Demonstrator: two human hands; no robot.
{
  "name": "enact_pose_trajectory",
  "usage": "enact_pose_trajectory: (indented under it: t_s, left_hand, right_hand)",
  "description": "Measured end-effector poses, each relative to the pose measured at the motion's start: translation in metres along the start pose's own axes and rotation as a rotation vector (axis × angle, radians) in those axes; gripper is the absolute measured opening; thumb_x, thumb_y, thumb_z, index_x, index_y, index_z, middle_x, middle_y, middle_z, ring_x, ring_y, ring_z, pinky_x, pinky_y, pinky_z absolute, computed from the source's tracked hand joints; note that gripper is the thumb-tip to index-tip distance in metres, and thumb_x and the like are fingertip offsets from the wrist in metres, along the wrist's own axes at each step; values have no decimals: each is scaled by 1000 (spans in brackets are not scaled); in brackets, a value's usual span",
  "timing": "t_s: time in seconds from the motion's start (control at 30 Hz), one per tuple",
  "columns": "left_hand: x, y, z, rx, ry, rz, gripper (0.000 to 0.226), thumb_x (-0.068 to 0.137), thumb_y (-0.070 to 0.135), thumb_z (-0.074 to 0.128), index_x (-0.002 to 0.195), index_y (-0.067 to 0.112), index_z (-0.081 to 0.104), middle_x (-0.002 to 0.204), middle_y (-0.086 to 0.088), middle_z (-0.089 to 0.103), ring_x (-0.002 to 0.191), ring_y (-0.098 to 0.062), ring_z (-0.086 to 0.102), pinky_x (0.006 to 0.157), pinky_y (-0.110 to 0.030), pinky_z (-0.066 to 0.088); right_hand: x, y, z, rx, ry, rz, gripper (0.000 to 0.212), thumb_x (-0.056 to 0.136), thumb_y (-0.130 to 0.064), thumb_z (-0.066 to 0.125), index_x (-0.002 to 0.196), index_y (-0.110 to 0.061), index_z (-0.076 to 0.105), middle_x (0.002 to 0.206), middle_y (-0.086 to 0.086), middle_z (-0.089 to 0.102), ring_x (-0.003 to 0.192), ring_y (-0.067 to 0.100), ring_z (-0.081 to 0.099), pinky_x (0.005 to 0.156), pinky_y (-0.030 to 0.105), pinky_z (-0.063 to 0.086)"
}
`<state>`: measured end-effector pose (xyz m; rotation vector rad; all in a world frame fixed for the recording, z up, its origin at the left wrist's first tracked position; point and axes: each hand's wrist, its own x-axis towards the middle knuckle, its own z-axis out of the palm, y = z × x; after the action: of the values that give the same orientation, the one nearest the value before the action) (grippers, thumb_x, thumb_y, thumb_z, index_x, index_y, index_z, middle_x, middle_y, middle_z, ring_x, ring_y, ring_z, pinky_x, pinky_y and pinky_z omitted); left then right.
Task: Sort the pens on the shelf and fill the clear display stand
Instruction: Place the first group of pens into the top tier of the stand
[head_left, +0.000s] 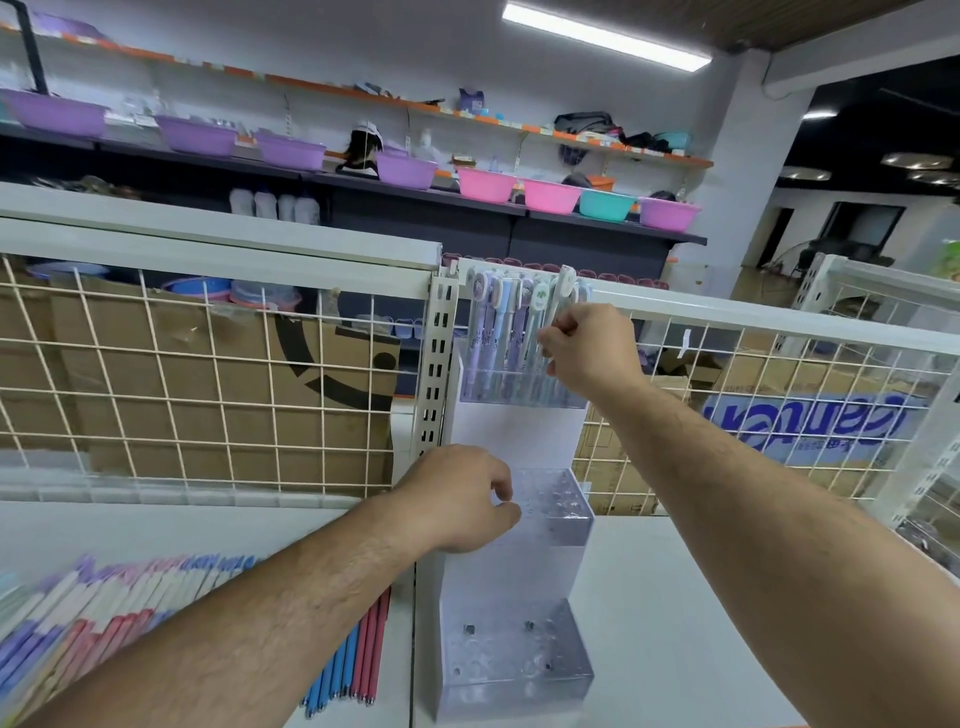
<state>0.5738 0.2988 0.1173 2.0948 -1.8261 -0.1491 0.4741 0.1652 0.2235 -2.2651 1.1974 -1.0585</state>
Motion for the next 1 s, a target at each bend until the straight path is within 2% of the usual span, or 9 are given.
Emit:
enact_pose_trajectory:
  t_s: [0.23, 0.37, 0.53, 0.63, 0.77, 0.9, 1.0]
  left_hand:
    - [0, 1, -2, 17, -16, 8, 35, 90, 55, 56, 114, 34, 68, 119, 11, 62, 113, -14, 55, 93, -32, 46]
    - [-1, 0, -2, 20, -20, 12, 35, 90, 55, 56, 114, 34, 67, 119, 11, 61, 113, -14, 54, 92, -31, 46]
    - [-1, 0, -3, 25, -31, 14, 35, 90, 56, 56, 115, 34, 67, 119, 10, 61, 112, -15, 54, 92, -33, 46]
    - [-1, 0, -4, 28, -36, 16, 36, 90, 56, 55, 116, 34, 66, 119, 10, 60, 112, -16, 53, 91, -32, 45]
    - [1, -1, -3, 26, -33, 21, 36, 89, 57, 55, 116, 34, 66, 119, 11, 60, 112, -15, 54, 90, -31, 45]
    - [1, -1, -2, 35, -41, 22, 36, 89, 57, 55, 115, 34, 66, 118, 10, 59, 112, -16, 53, 91, -32, 46]
    - [0, -2, -3, 44, -41, 32, 37, 90, 56, 55, 117, 34, 65, 118, 10, 59, 113, -16, 53, 91, -33, 46]
  right_hand:
    - [-5, -3, 3, -33, 10, -28, 18, 100, -21, 61, 83, -15, 63, 80, 5, 70, 71, 22, 72, 68, 43, 62]
    - [-8, -2, 4, -71, 23, -57, 16, 102, -23, 58, 87, -17, 61, 83, 4, 69, 73, 22, 71, 67, 44, 62]
    - [-4, -4, 3, -82, -7, -56, 16, 100, -21, 62, 88, -11, 65, 84, 7, 69, 75, 26, 71, 72, 45, 62]
    - [-5, 1, 4, -67, -40, -9, 17, 99, -18, 62, 85, -10, 65, 83, 8, 71, 75, 25, 73, 64, 40, 62]
    - [-8, 4, 6, -85, -30, -6, 18, 96, -19, 65, 81, -10, 69, 74, 3, 69, 68, 20, 68, 60, 32, 56]
    - [-9, 2, 5, -182, -34, -14, 28, 96, -22, 67, 69, -18, 62, 65, -6, 60, 55, 9, 53, 48, 20, 36]
    - [-15, 3, 5, -198, -51, 6, 36, 96, -19, 66, 62, -23, 56, 62, -6, 59, 52, 9, 53, 47, 20, 37]
